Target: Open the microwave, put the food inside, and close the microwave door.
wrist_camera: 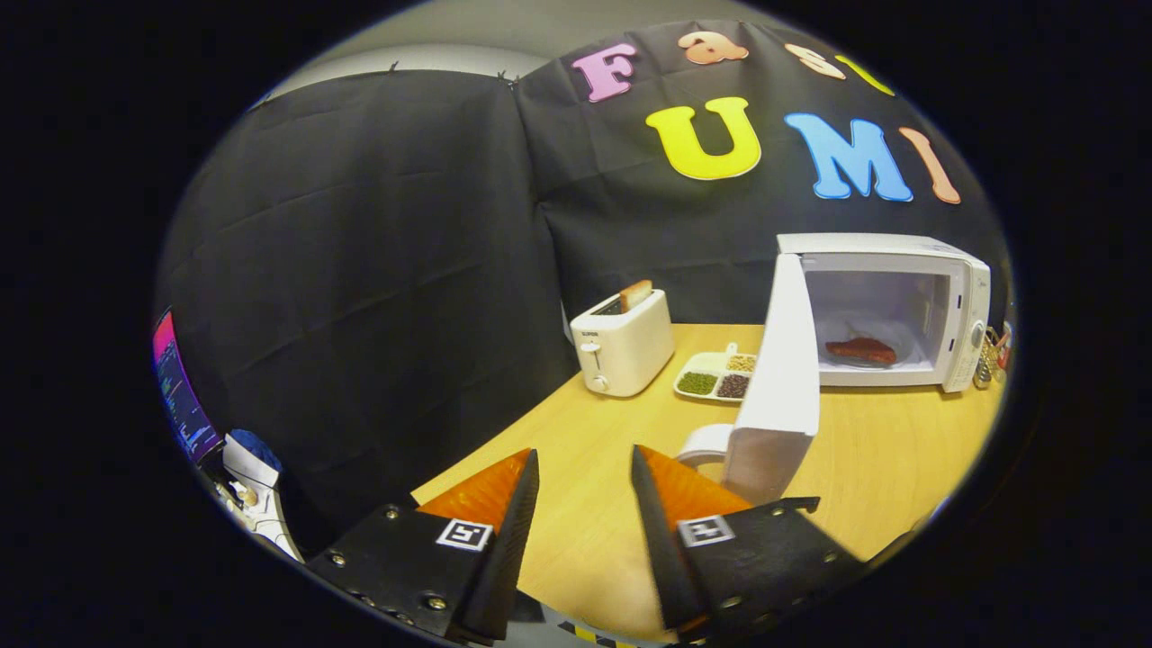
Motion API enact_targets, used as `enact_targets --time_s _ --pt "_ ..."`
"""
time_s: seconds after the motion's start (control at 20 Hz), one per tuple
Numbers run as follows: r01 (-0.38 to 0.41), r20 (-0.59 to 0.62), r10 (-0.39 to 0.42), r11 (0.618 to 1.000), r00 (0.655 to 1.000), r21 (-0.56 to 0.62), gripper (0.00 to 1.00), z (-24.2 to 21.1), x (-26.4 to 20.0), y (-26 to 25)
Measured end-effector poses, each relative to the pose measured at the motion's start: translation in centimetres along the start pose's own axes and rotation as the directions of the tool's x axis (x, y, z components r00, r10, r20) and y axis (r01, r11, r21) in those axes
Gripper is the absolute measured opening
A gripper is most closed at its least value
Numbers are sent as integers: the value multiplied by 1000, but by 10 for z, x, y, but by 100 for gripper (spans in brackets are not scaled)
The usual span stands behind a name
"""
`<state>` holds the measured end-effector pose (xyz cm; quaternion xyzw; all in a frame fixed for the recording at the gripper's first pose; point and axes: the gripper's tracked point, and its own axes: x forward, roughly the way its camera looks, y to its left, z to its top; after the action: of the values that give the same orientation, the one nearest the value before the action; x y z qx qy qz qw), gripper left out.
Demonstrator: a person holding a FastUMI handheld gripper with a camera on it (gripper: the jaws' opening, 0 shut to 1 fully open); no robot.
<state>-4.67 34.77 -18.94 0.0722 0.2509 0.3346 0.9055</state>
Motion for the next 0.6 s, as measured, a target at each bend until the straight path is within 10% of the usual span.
enact_targets --time_s 0.25,0.6 --pt "45 15 -45 999 999 7 2 5 0 -25" --pt "64 -10 -64 998 998 1 1 -5 -21 -53"
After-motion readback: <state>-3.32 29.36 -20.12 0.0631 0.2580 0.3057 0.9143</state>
